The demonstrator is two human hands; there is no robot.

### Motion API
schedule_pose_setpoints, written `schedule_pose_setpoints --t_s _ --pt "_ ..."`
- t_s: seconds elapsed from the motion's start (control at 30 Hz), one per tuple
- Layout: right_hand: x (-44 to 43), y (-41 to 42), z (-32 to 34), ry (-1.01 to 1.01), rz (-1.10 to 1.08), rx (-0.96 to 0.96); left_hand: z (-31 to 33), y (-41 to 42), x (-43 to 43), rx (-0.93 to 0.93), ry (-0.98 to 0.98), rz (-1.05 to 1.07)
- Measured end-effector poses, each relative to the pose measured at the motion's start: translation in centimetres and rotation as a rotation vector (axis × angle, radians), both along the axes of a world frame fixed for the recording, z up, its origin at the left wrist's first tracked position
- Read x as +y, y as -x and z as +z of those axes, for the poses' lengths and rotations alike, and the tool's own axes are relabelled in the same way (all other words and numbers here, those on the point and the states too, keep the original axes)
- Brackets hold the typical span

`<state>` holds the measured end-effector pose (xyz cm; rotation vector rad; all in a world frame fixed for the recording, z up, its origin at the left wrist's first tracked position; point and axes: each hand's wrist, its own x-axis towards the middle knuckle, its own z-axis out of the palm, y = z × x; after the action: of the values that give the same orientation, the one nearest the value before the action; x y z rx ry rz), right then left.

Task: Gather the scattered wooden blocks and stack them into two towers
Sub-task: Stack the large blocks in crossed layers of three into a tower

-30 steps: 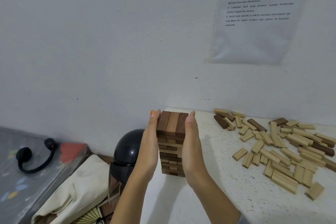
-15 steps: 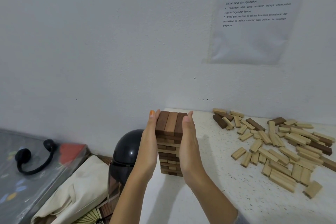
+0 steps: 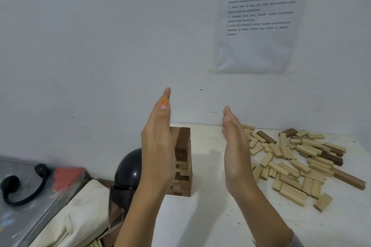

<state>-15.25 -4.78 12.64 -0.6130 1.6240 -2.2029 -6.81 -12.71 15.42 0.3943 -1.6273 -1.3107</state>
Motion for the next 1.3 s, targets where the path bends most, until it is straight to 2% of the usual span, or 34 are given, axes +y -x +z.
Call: schedule_pose_setpoints --t_s 0.2,0.4,0.63,0.9,1.13,1.3 --pt "3.6 3.3 0.4 0.046 -0.141 0.034 0.0 3.9 4.6 -0.032 0.011 -0.211" --pt "6.6 8.2 -1.5 -0.07 -0.262 0.049 -3.2 9.1 5.5 -0.117 -0.073 -0.263" --pt "7.2 14.7 -6.1 -0.296 -0.253 0.068 -10.5 14.8 4.3 -0.365 -0.113 -0.209" --pt "5.2 20.8 -10.5 -0.57 -0.209 0.246 -14.6 20.1 1.5 -0.408 -0.152 -0.007" --pt "3.1 25.0 -13.2 -0.689 -0.198 0.481 -16.6 23.7 -1.1 -0.557 0.031 0.076" --pt "2.5 26.9 -15.5 -0.959 -0.175 0.645 -17.6 24.9 -1.8 -0.66 0.091 0.152"
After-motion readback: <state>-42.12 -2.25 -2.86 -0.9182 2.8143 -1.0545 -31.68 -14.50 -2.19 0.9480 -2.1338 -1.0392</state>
